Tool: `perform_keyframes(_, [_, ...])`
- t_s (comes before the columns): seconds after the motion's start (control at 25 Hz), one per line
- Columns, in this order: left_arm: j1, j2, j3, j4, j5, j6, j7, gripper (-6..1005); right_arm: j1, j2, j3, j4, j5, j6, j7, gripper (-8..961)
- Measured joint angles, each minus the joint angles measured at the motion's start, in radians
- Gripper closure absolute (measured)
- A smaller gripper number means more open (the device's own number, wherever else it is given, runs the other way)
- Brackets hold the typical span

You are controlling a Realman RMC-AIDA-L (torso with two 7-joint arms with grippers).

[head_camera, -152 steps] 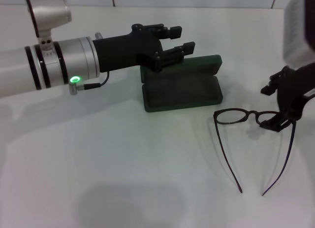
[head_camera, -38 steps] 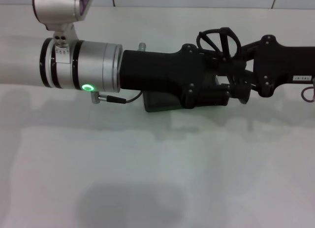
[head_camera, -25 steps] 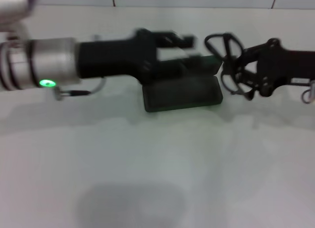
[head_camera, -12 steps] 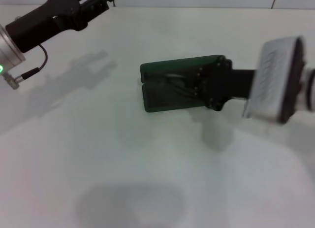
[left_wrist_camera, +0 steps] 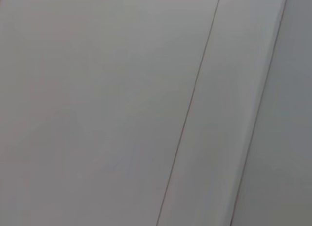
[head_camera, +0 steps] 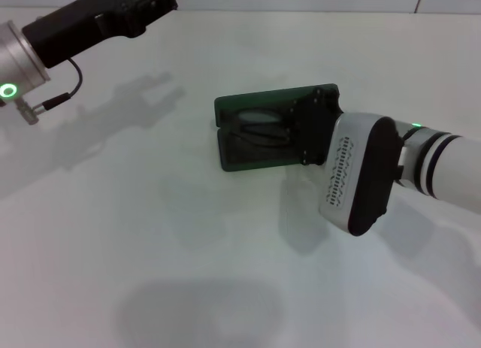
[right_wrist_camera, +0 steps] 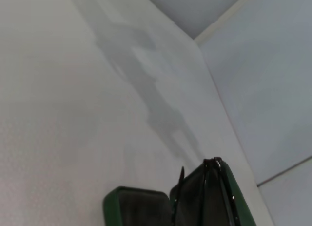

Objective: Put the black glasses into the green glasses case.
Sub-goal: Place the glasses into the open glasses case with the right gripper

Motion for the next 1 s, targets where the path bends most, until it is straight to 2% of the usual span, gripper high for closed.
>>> perform_keyframes(0.24, [-0.005, 0.0, -0.001, -0.004, 0.02, -0.009, 0.002, 493, 0.01, 0.0, -0.043, 0.001, -0.001, 0.045, 0.0, 837])
perform_keyframes(0.6, [0.0, -0.002, -0.002, -0.003, 0.021, -0.01, 0.005, 493, 0.01, 0.0, -0.049, 0.026, 0.002, 0.071, 0.001, 823])
perform_keyframes(0.8, [0.002, -0.003, 0.0, -0.003, 0.022, -0.01, 0.006, 493, -0.004, 0.0, -0.056, 0.025, 0.008, 0.072, 0.006, 775])
perform_keyframes(1.0, [0.004, -0.006, 0.0, -0.003, 0.033, -0.019, 0.008, 493, -0.048, 0.0, -0.055, -0.006, 0.016, 0.066, 0.011, 699])
